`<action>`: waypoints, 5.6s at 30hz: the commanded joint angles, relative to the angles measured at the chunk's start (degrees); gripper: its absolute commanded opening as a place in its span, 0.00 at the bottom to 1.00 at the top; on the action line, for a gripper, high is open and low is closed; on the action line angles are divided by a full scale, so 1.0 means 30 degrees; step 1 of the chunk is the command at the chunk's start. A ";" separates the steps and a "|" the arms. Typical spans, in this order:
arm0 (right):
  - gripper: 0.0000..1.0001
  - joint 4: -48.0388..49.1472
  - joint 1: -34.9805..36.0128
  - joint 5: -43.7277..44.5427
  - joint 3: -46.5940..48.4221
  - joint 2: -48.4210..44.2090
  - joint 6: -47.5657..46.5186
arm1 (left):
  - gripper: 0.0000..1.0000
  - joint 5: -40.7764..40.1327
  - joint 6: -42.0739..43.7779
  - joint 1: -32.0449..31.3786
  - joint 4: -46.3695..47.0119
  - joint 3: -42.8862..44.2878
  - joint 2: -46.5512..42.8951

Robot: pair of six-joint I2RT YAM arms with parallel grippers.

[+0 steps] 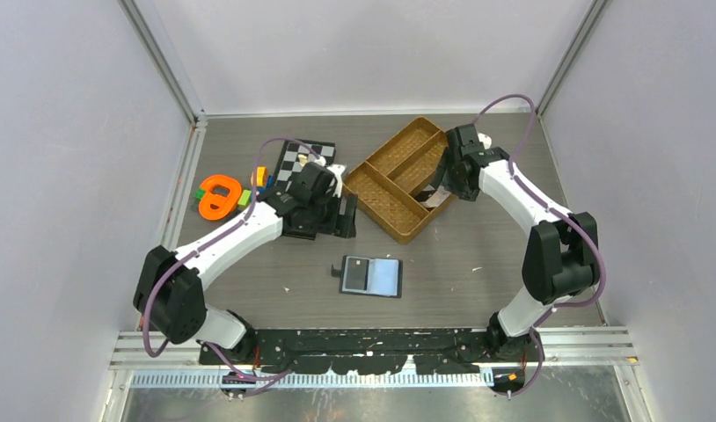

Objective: Put the credit cards into the card holder
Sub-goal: Pick up the credit card from the storage box.

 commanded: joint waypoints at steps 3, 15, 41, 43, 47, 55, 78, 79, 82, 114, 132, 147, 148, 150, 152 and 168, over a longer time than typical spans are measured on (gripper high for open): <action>0.72 0.0015 -0.1164 0.1018 0.0651 -0.0487 0.1006 | 0.79 0.1610 0.0730 0.0037 0.1514 0.4081 0.2528; 0.76 0.1442 -0.4024 0.0190 -0.2718 -0.5329 0.0581 | 0.72 0.3393 0.0613 -0.2009 0.4403 1.1969 1.0012; 0.78 0.2341 -0.6098 -0.2634 -0.5095 -0.8046 0.0274 | 0.75 0.0105 0.4888 -0.4378 0.2382 2.0381 1.8262; 0.78 0.2357 -0.6140 -0.2756 -0.5103 -0.7985 0.0290 | 0.75 0.0615 0.4735 -0.4419 0.1980 2.0707 1.8593; 0.78 0.2468 -0.6195 -0.2889 -0.5190 -0.7919 0.0310 | 0.74 0.0717 0.4906 -0.4806 0.1490 2.1044 1.8923; 0.78 0.2469 -0.6259 -0.3014 -0.5307 -0.7947 0.0298 | 0.74 0.0681 0.4541 -0.5122 0.2401 1.9899 1.8004; 0.78 0.2616 -0.6378 -0.3174 -0.5425 -0.7708 0.0367 | 0.72 0.2003 0.4018 -0.5130 0.4535 1.8191 1.6291; 0.77 0.2616 -0.6378 -0.3167 -0.5426 -0.7692 0.0395 | 0.71 0.1974 0.4040 -0.5130 0.4528 1.8156 1.6283; 0.77 0.2616 -0.6407 -0.3176 -0.5426 -0.7693 0.0393 | 0.67 0.1970 0.4076 -0.5130 0.4530 1.8133 1.6276; 0.77 0.2616 -0.6437 -0.3389 -0.5455 -0.7427 0.0452 | 0.54 0.2911 0.3444 -0.5130 0.5427 1.7236 1.5512; 0.76 0.2616 -0.6466 -0.3512 -0.5426 -0.7407 0.0479 | 0.40 0.3224 0.3169 -0.5130 0.5783 1.6650 1.5213; 0.76 0.2634 -0.6466 -0.3514 -0.5426 -0.7461 0.0501 | 0.18 0.0709 0.3609 -0.5101 0.6142 1.5377 1.3786; 0.76 0.2618 -0.6466 -0.3507 -0.5440 -0.7456 0.0486 | 0.15 0.0245 0.3696 -0.5100 0.6150 1.5293 1.3661; 0.76 0.2623 -0.6466 -0.3513 -0.5455 -0.7487 0.0494 | 0.08 -0.0591 0.3876 -0.5101 0.6224 1.5065 1.3416; 0.76 0.2616 -0.6466 -0.3421 -0.5455 -0.7513 0.0496 | 0.01 -0.1259 0.4076 -0.5100 0.6438 1.4752 1.3083; 0.80 0.6999 -0.6329 -1.4746 -0.6316 -0.8864 -0.1097 | 0.00 0.2887 0.3411 -0.3488 0.4328 1.0790 0.7522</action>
